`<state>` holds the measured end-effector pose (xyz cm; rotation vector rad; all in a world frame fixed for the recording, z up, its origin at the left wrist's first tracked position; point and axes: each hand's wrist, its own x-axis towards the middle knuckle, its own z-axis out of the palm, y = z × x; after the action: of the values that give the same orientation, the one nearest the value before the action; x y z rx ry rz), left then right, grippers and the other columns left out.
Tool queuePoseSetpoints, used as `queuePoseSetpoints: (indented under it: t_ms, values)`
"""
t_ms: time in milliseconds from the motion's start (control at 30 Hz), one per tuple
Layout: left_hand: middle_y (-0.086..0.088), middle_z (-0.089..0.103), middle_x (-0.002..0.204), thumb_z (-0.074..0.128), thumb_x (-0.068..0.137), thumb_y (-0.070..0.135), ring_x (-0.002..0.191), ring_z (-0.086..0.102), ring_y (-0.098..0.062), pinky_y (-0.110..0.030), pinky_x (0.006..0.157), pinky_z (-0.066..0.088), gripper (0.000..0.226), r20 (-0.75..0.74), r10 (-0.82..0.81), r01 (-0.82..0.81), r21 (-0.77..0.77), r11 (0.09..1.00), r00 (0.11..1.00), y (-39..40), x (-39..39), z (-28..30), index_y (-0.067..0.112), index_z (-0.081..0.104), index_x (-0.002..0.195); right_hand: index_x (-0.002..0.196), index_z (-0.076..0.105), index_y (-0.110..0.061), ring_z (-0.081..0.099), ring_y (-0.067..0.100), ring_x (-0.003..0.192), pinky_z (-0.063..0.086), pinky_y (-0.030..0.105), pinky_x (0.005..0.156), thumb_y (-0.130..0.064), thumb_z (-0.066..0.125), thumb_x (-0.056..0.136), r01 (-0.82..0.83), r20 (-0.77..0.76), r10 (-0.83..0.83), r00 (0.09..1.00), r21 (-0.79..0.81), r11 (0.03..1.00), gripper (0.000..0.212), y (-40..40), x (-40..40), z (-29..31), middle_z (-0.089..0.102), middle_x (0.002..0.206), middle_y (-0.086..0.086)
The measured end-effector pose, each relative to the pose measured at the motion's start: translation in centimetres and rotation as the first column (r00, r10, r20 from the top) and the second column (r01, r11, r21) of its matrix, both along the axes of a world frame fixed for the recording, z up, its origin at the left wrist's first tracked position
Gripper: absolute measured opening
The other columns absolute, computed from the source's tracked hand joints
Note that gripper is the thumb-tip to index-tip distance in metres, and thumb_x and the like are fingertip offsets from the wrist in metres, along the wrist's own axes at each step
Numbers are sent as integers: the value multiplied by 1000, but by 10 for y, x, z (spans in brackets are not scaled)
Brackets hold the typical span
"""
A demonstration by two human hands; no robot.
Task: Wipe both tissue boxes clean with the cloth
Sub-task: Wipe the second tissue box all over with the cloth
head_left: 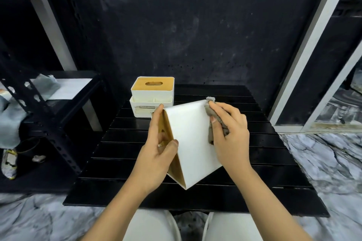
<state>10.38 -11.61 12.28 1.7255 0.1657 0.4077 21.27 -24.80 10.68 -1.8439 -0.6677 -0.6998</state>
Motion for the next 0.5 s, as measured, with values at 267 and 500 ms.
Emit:
queuePoseSetpoints:
  t_ms: [267, 500]
  values:
    - [15, 66, 102, 50, 92, 18, 95, 64, -4, -32, 86, 52, 75, 14, -28, 27, 59, 998, 1000, -2, -2, -3, 72, 11, 127, 120, 56, -30, 48, 13, 102, 43, 34, 79, -12, 56, 83, -26, 263, 74, 962, -180, 983, 42, 12, -26, -3, 54, 121, -11]
    - [14, 65, 108, 49, 95, 12, 98, 64, -3, -33, 89, 52, 76, 29, -30, 28, 60, 998, 999, 1, -2, -6, 72, 14, 124, 119, 60, -28, 48, 15, 101, 46, 41, 75, -18, 50, 85, -26, 202, 55, 978, -146, 989, 37, 10, -10, 7, 58, 120, -6]
